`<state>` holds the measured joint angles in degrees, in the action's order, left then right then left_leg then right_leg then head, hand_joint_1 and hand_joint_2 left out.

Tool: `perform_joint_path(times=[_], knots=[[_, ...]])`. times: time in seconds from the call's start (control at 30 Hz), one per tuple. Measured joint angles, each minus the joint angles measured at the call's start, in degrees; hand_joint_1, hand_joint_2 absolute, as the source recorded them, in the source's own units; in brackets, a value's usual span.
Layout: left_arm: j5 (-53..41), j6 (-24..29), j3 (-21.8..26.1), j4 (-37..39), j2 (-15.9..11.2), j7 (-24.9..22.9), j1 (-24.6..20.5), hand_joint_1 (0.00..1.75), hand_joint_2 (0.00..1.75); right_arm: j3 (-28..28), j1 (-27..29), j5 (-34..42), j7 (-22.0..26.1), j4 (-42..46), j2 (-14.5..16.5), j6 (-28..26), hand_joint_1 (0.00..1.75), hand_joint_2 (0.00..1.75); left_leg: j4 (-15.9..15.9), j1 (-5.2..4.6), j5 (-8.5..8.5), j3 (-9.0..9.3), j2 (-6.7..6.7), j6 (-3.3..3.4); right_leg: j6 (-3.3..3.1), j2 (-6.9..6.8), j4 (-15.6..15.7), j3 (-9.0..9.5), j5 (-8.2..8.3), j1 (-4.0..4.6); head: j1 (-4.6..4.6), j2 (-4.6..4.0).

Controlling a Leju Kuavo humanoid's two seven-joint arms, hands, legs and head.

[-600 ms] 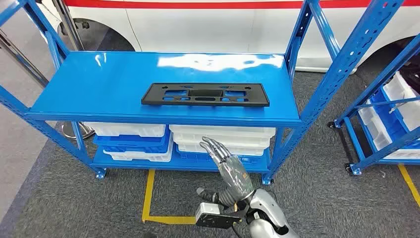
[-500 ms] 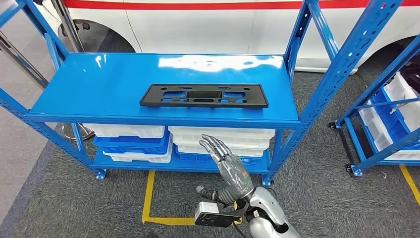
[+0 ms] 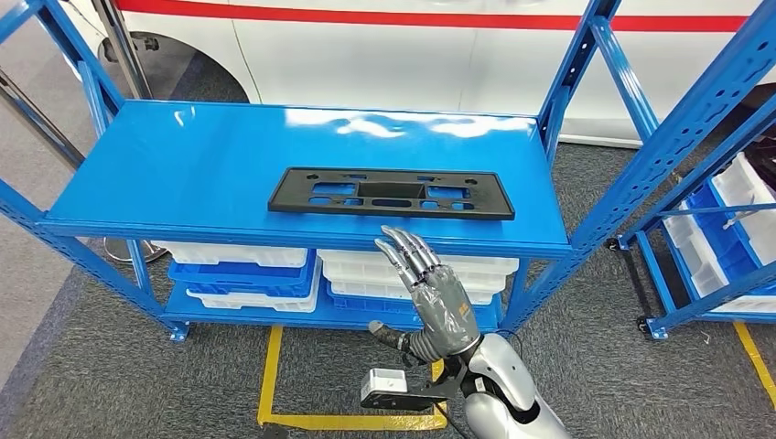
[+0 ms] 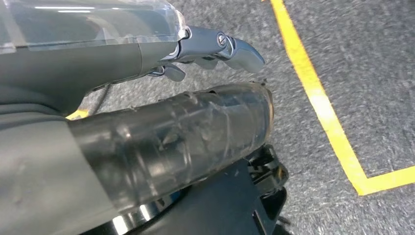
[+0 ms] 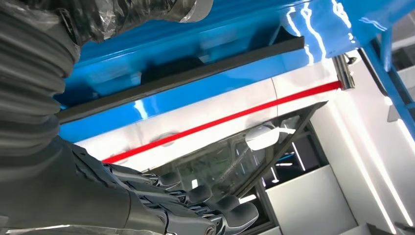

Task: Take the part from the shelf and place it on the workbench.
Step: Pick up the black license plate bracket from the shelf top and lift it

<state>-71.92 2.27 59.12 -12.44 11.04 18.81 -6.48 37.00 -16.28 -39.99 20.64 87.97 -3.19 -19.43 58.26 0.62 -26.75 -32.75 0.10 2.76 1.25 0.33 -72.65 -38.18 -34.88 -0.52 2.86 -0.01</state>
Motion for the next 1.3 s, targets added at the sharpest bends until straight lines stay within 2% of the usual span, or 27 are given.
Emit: perform_joint_path(times=[0.03, 0.07, 0.1, 0.17, 0.2, 0.23, 0.33, 0.4, 0.43, 0.5, 0.53, 0.57, 0.6, 0.67, 0.7, 0.77, 0.87, 0.9, 0.93, 1.0, 1.03, 1.07, 1.1, 1.17, 1.2, 1.23, 1.3], knots=[[-0.1, 0.0, -0.1, 0.0, 0.0, -0.1, 0.0, 0.0, 0.0, 0.0, 0.0, -0.2, -0.1, 0.0, -0.1, 0.0, 0.0, 1.75, 0.0, 0.0, -0.35, 0.42, -0.04, 0.04, 0.11, 0.0, -2.2, -1.85, 0.17, -0.1, -0.01, 0.0], [-0.2, 0.0, -0.2, 0.0, 0.0, -0.1, 0.0, 0.0, 0.0, 0.0, -0.1, -0.5, -0.2, 0.0, -0.2, -0.1, 0.0, 1.75, 0.0, 0.0, -0.77, 0.98, -0.09, -0.01, 0.15, -0.01, -2.2, -2.73, 1.64, -0.2, 0.0, 0.0], [-0.2, 0.0, -0.2, 0.0, 0.0, -0.2, 0.0, 0.0, 0.0, 0.0, -0.2, -0.7, -0.3, 0.0, -0.3, -0.1, 0.0, 1.75, 0.0, 0.01, -1.23, 1.64, -0.16, -0.12, 0.1, -0.02, 0.0, -2.48, 4.17, -0.28, -0.01, 0.01], [-0.3, 0.0, -0.3, 0.0, 0.1, -0.3, 0.0, 0.0, 0.0, 0.0, -0.6, -1.1, -0.6, 0.1, -0.4, -0.4, 0.0, 1.75, 0.0, -0.08, -2.25, 2.9, -0.24, -0.56, -0.25, -0.09, 7.1, -0.29, 9.25, -0.2, 0.01, 0.01], [-0.3, 0.0, -0.4, 0.0, 0.1, -0.4, 0.0, 0.0, 0.0, 0.0, -0.8, -1.2, -0.6, 0.2, -0.5, -0.5, 0.0, 1.75, 0.1, -0.17, -2.66, 3.24, -0.3, -0.87, -0.53, -0.13, 9.9, 0.86, 10.26, -0.06, 0.02, 0.01], [-0.4, 0.0, -0.5, 0.0, 0.2, -0.4, -0.1, 0.0, 0.0, 0.0, -1.0, -1.3, -0.7, 0.2, -0.6, -0.6, 0.0, 1.75, 0.1, -0.24, -2.95, 3.37, -0.31, -1.19, -0.82, -0.15, 11.5, 1.51, 10.39, 0.11, -0.01, 0.01], [-0.4, 0.0, -0.5, 0.0, 0.2, -0.5, -0.3, 0.0, 0.0, 0.1, -1.3, -1.8, -0.9, 0.5, -0.8, -0.7, 0.0, 1.75, -0.2, -0.23, -3.48, 3.55, -0.18, -2.06, -1.69, 0.04, 12.6, 2.25, 9.44, 0.14, -0.08, 0.0], [-0.4, 0.0, -0.6, 0.0, 0.2, -0.6, -0.4, 0.0, 0.0, 0.1, -1.5, -2.1, -0.9, 0.7, -0.9, -0.7, 0.0, 1.75, 2.1, -0.14, -4.77, 2.63, -0.15, -2.6, -2.33, 0.01, 13.3, 3.1, 9.16, -0.11, -0.11, 0.01], [-0.4, 0.0, -0.6, 0.0, 0.2, -0.6, -0.4, 0.0, 0.0, 0.1, -1.7, -2.1, -1.0, 0.7, -0.9, -0.7, 0.01, 1.75, 5.1, -0.06, -5.97, 1.08, -0.15, -2.8, -2.64, -0.08, 13.5, 3.55, 8.95, -0.16, -0.14, 0.0], [-0.4, 0.0, -0.6, 0.0, 0.2, -0.6, -0.4, 0.0, 0.0, 0.1, -1.9, -2.2, -0.9, 0.8, -1.0, -0.7, 0.04, 1.75, 12.9, -0.02, -8.32, -3.62, -0.16, -3.12, -3.06, -0.19, 13.6, 4.19, 8.37, -0.1, -0.15, 0.01], [-0.4, 0.0, -0.6, 0.0, 0.2, -0.6, -0.3, 0.0, 0.0, 0.1, -1.9, -2.2, -0.9, 0.7, -1.0, -0.7, 0.06, 1.75, 15.6, 0.0, -8.47, -5.66, -0.15, -3.23, -3.11, -0.17, 13.6, 4.59, 8.03, -0.07, -0.15, 0.01], [-0.4, 0.0, -0.6, 0.0, 0.2, -0.6, -0.2, 0.0, 0.0, 0.1, -1.9, -2.2, -0.9, 0.7, -1.1, -0.7, 0.07, 1.75, 16.3, 0.03, -7.39, -6.81, -0.15, -3.29, -3.09, -0.09, 13.6, 5.09, 7.66, -0.06, -0.15, 0.01], [-0.4, 0.0, -0.6, 0.0, 0.2, -0.6, -0.2, 0.0, 0.0, 0.1, -1.9, -2.2, -1.0, 0.7, -1.1, -0.7, 0.1, 1.75, 14.8, 0.05, -5.16, -6.89, -0.15, -3.26, -3.01, 0.01, 13.6, 5.71, 7.23, -0.06, -0.16, 0.01], [-0.4, -0.1, -0.6, 0.0, 0.2, -0.7, -0.1, 0.0, 0.0, 0.1, -2.0, -2.3, -1.0, 0.7, -1.1, -0.7, 0.12, 1.75, 7.9, 0.01, 0.22, -4.78, -0.17, -2.95, -2.67, 0.14, 13.6, 6.96, 6.28, -0.02, -0.14, 0.01], [-0.4, 0.0, -0.6, 0.0, 0.2, -0.7, -0.1, 0.0, 0.0, 0.2, -2.0, -2.3, -1.1, 0.7, -1.1, -0.7, 0.13, 1.75, 4.7, -0.1, 1.7, -3.56, -0.19, -2.72, -2.39, 0.19, 13.5, 7.29, 5.86, 0.07, -0.15, 0.0], [-0.4, -0.1, -0.6, 0.0, 0.2, -0.7, -0.3, 0.0, 0.0, 0.2, -2.1, -2.4, -1.3, 0.8, -1.1, -0.7, 0.12, 1.75, 1.8, -0.35, 1.69, -2.4, -0.24, -2.11, -1.78, 0.22, 13.5, 7.31, 5.39, 0.21, -0.13, 0.0], [-0.4, -0.1, -0.6, 0.0, 0.2, -0.7, -0.3, 0.0, 0.0, 0.4, -2.3, -2.5, -1.5, 0.9, -1.2, -0.7, 0.12, 1.75, 0.7, -0.15, 1.09, -1.77, -0.28, -1.16, -0.92, 0.11, 13.3, 7.33, 4.74, 0.2, -0.13, 0.01], [-0.4, -0.1, -0.6, 0.0, 0.2, -0.7, -0.3, 0.0, 0.0, 0.4, -2.4, -2.6, -1.6, 0.9, -1.2, -0.7, 0.13, 1.75, 0.4, 0.0, 1.01, -1.42, -0.26, -0.83, -0.66, 0.05, 12.0, 6.79, 4.07, 0.19, -0.12, 0.01], [-0.4, -0.1, -0.7, 0.0, 0.3, -0.6, -0.3, 0.0, 0.0, 0.5, -2.5, -2.6, -1.6, 1.0, -1.2, -0.7, 0.13, 1.75, 0.1, 0.11, 0.88, -1.06, -0.23, -0.5, -0.43, 0.0, 9.5, 5.5, 2.98, 0.14, -0.11, 0.01], [-0.4, -0.2, -0.7, 0.0, 0.3, -0.6, -0.4, 0.0, 0.0, 0.6, -2.4, -2.7, -1.7, 0.9, -1.3, -0.6, 0.14, 1.75, 0.1, 0.07, 0.36, -0.49, -0.21, -0.06, -0.13, -0.04, 1.9, 0.92, 0.55, 0.04, -0.1, 0.01], [-0.4, -0.3, -0.7, 0.0, 0.3, -0.6, -0.4, 0.0, 0.0, 0.6, -2.3, -2.8, -1.7, 0.9, -1.4, -0.6, 0.14, 1.75, 0.1, 0.05, 0.04, -0.13, -0.23, 0.02, -0.04, -0.04, -1.2, -1.35, 0.13, -0.04, -0.1, 0.01], [-0.4, -0.3, -0.7, 0.0, 0.3, -0.6, -0.4, 0.0, 0.0, 0.6, -2.2, -2.8, -1.7, 0.9, -1.6, -0.6, 0.16, 1.75, 0.1, 0.04, -0.35, 0.36, -0.27, 0.02, -0.02, -0.05, -2.5, -2.81, 0.87, -0.1, -0.1, 0.01], [-0.4, -0.4, -0.7, 0.0, 0.3, -0.6, -0.3, 0.0, 0.0, 0.7, -2.2, -2.9, -1.8, 0.9, -1.6, -0.6, 0.19, 1.75, 0.1, 0.03, -0.78, 0.95, -0.32, -0.04, -0.08, -0.05, -1.6, -3.17, 2.79, -0.15, -0.09, 0.01], [-0.4, -0.4, -0.7, 0.0, 0.3, -0.6, -0.2, 0.0, 0.0, 0.7, -2.2, -3.0, -1.9, 0.9, -1.7, -0.6, 0.32, 1.75, 0.1, 0.04, -1.8, 2.23, -0.41, -0.32, -0.46, -0.06, 5.2, -1.19, 8.18, -0.14, -0.08, 0.01], [-0.4, -0.5, -0.7, 0.0, 0.3, -0.6, -0.2, 0.0, 0.0, 0.7, -2.2, -3.0, -1.9, 0.8, -1.8, -0.6, 0.39, 1.75, 0.1, -0.06, -2.27, 2.72, -0.46, -0.6, -0.72, -0.08, 8.5, 0.11, 9.94, 0.01, -0.08, 0.01], [-0.4, -0.5, -0.7, 0.0, 0.4, -0.7, -0.2, 0.0, 0.0, 0.7, -2.3, -3.0, -2.0, 0.8, -1.8, -0.6, 0.51, 1.75, 0.2, -0.14, -2.64, 2.97, -0.49, -0.89, -1.01, -0.1, 10.8, 1.08, 10.61, 0.15, -0.08, 0.01], [-0.4, -0.5, -0.7, 0.0, 0.4, -0.7, -0.4, 0.0, 0.0, 0.7, -2.3, -3.1, -2.0, 0.7, -1.9, -0.6, 0.89, 1.75, 0.0, -0.27, -3.02, 3.18, -0.46, -1.49, -1.53, -0.03, 12.2, 1.7, 9.97, 0.44, -0.11, 0.01]])
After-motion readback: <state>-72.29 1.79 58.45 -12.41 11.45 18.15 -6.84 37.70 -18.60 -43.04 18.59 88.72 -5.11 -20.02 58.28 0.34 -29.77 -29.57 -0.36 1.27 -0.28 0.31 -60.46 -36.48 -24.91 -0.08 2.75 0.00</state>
